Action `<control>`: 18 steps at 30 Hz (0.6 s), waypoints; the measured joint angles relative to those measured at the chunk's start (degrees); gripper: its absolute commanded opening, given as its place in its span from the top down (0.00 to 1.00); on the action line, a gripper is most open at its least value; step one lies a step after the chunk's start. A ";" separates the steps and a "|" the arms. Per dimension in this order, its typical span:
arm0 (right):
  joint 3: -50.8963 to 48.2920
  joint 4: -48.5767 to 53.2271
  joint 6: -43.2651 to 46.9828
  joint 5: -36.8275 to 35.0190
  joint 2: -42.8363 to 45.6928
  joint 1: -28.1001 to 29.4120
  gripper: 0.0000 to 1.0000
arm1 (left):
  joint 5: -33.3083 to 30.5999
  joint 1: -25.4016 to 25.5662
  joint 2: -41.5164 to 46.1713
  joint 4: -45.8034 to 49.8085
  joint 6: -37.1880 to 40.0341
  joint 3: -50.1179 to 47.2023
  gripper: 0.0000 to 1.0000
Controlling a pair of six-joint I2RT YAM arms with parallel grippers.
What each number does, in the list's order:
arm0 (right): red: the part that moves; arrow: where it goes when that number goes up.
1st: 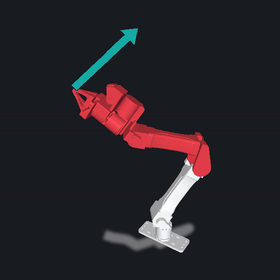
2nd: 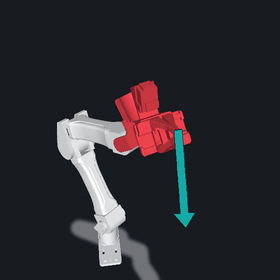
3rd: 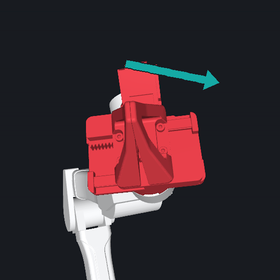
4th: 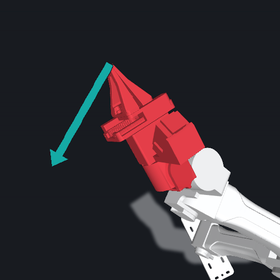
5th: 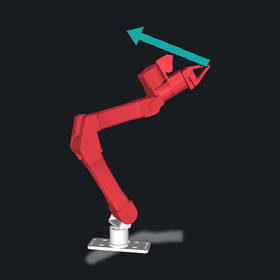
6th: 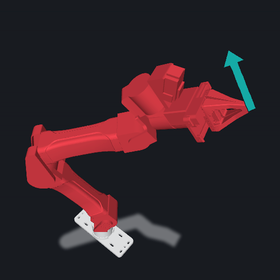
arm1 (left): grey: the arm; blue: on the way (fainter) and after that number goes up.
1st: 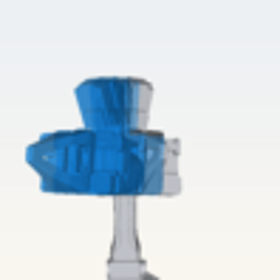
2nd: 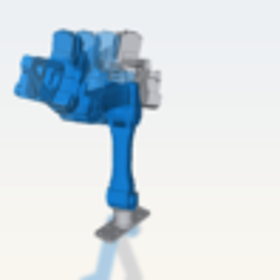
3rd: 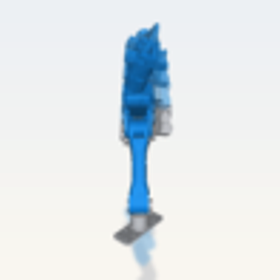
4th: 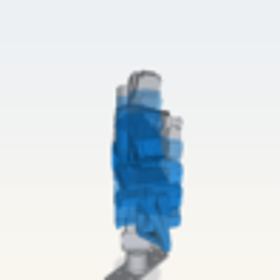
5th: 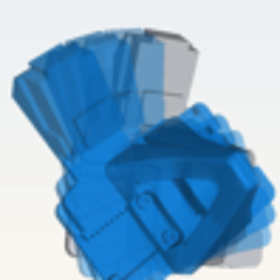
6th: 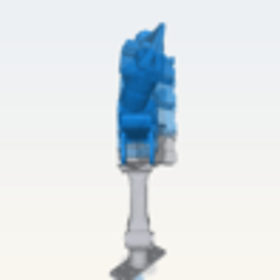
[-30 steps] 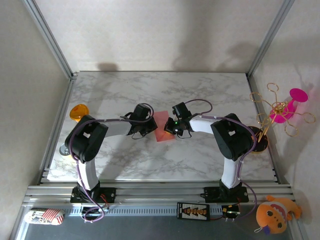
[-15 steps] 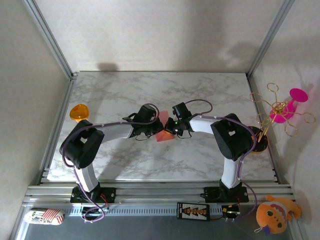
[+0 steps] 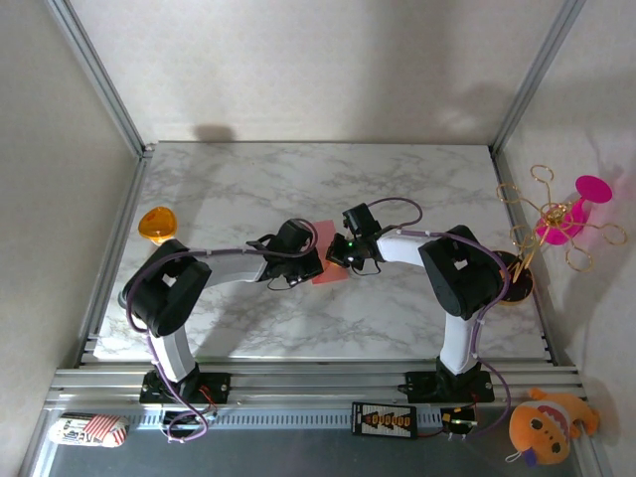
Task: Fold a paper plane with a square sheet of paper (pick it up from the middle)
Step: Fold the triangle a second time at the center of the table.
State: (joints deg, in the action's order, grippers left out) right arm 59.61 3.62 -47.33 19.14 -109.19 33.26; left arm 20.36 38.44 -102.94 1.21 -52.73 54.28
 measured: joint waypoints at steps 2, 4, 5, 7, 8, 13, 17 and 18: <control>0.00 0.00 0.00 0.02 -0.04 0.00 0.97 | 0.00 0.00 -0.02 0.02 0.00 -0.24 0.97; 0.00 0.00 0.00 0.13 -0.04 -0.02 0.97 | 0.00 0.00 -0.02 -0.02 0.00 -0.48 0.97; 0.02 0.00 0.00 0.15 -0.07 -0.02 0.97 | 0.00 0.00 -0.02 -0.02 0.00 -0.61 0.97; 0.04 0.00 0.00 0.17 -0.09 -0.02 0.97 | 0.00 0.00 -0.04 -0.02 0.00 -0.90 0.97; 0.04 0.02 0.00 0.17 -0.09 -0.02 0.97 | 0.00 0.00 -0.09 -0.04 0.00 -0.94 0.97; 0.04 0.02 0.00 0.17 -0.09 -0.02 0.97 | -0.02 0.00 -0.35 -0.09 -0.02 -1.01 0.98; 0.04 0.00 0.00 0.17 -0.09 -0.02 0.97 | -0.24 0.00 -0.52 -0.07 0.00 -1.14 0.98; 0.04 0.02 0.00 0.17 -0.09 -0.02 0.97 | -0.31 0.00 -0.63 -0.07 0.00 -1.16 0.98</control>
State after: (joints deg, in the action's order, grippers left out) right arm 59.66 3.64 -47.33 19.31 -109.27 33.23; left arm 20.05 38.44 -103.57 1.15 -52.73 53.12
